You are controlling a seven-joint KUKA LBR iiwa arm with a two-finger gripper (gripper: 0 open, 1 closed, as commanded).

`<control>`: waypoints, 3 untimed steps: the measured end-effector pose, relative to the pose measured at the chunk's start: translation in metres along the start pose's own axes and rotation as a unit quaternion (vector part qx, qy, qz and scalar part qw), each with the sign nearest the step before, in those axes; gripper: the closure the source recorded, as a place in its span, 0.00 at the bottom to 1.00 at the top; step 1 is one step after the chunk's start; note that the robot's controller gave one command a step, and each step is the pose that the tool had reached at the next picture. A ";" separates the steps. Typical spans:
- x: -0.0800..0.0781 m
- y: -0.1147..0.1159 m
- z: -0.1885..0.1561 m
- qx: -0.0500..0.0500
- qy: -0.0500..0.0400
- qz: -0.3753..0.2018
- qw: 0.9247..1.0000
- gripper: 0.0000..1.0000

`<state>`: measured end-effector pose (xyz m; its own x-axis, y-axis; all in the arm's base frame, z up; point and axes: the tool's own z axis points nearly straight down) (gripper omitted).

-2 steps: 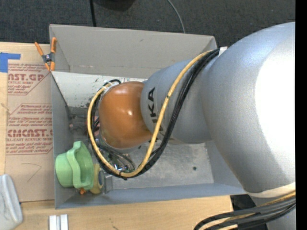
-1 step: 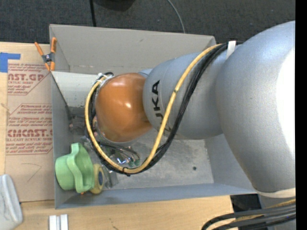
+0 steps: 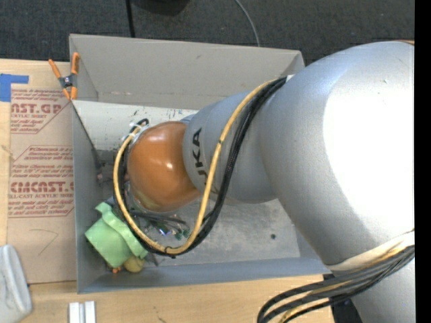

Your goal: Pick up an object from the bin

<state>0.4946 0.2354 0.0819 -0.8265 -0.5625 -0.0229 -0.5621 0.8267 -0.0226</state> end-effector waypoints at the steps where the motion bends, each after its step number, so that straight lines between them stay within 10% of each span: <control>1: 0.007 0.014 0.006 -0.011 0.011 -0.004 1.000 1.00; 3: 0.008 0.014 0.003 -0.011 0.014 -0.004 1.000 1.00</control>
Offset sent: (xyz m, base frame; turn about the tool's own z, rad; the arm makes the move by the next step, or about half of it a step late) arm 0.0000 0.0000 0.0000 0.0000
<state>0.4801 0.2420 0.0788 -0.8226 -0.5686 0.0042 -0.5686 0.8226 -0.0007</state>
